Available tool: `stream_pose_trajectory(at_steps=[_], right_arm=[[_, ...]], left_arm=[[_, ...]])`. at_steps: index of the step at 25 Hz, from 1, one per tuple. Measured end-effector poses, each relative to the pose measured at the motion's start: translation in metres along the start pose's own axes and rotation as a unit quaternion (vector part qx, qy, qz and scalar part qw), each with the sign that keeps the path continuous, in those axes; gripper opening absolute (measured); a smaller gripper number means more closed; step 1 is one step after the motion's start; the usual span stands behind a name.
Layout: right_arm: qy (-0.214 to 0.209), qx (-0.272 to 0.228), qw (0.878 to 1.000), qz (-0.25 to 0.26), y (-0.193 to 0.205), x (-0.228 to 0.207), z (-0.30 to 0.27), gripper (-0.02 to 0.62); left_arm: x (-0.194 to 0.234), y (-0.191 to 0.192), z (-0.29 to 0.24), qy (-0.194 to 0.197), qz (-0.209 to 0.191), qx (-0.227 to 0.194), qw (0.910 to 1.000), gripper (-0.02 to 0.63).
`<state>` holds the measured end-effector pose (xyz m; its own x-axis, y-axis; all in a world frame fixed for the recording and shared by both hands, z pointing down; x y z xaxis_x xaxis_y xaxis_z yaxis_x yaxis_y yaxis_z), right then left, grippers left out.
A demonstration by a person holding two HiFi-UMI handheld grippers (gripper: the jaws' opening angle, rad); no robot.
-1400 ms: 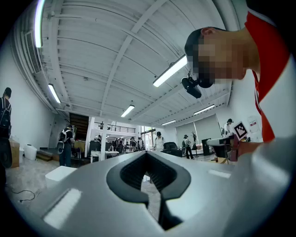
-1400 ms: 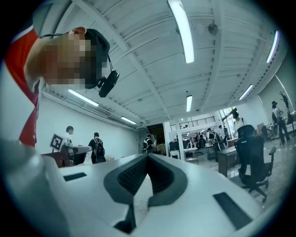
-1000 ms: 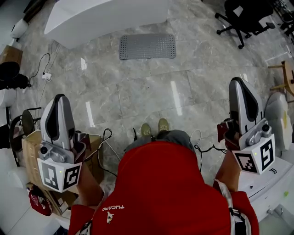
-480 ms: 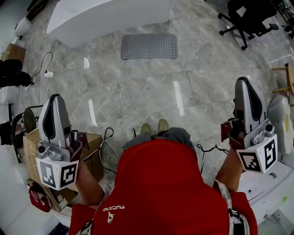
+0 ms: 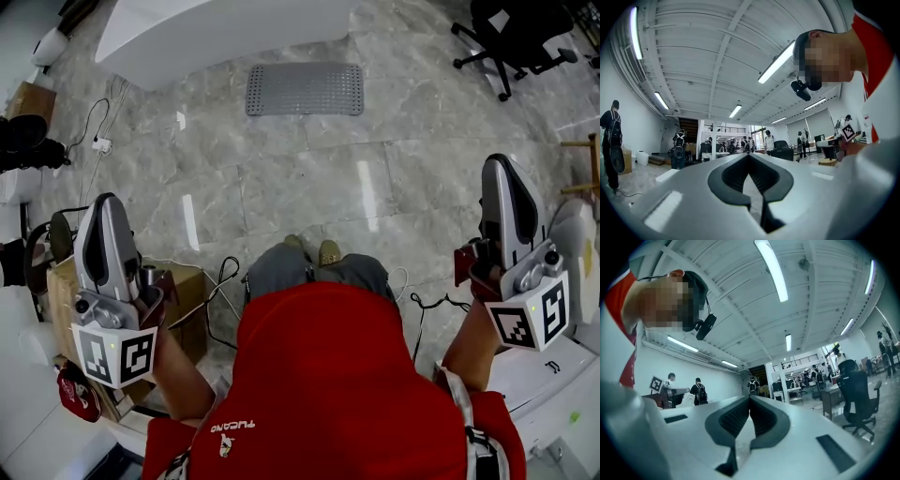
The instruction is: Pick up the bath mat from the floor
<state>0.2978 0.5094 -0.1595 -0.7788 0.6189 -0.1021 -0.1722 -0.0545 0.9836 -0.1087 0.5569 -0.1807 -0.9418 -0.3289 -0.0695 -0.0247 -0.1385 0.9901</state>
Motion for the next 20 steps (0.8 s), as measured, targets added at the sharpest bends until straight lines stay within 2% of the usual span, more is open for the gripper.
stream_pose_trajectory(at_steps=[6, 10, 20], right_arm=[[-0.005, 0.000, 1.000, -0.001, 0.005, -0.006, -0.011, 0.002], [0.000, 0.006, 1.000, 0.018, 0.008, -0.007, -0.023, 0.002], [0.022, 0.025, 0.998, 0.052, 0.019, -0.030, -0.101, 0.002]], left_arm=[[0.006, 0.003, -0.009, -0.004, -0.001, -0.001, 1.0000, 0.003], [0.017, 0.009, -0.021, -0.004, 0.003, -0.009, 0.9999, 0.003], [0.081, 0.037, -0.088, -0.009, 0.000, -0.003, 1.0000, 0.003]])
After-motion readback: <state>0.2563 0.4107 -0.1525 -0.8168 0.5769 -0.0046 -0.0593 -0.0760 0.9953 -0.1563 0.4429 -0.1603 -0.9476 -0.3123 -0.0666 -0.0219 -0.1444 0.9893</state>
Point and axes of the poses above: the fingertips, and each gripper's own axes: z backward along the fingers, x to its left, y out of its underside, the point moved 5 cm from there along z, backward along the fingers, and after that the axes turned 1 degree about -z, right-handed, at the moved point
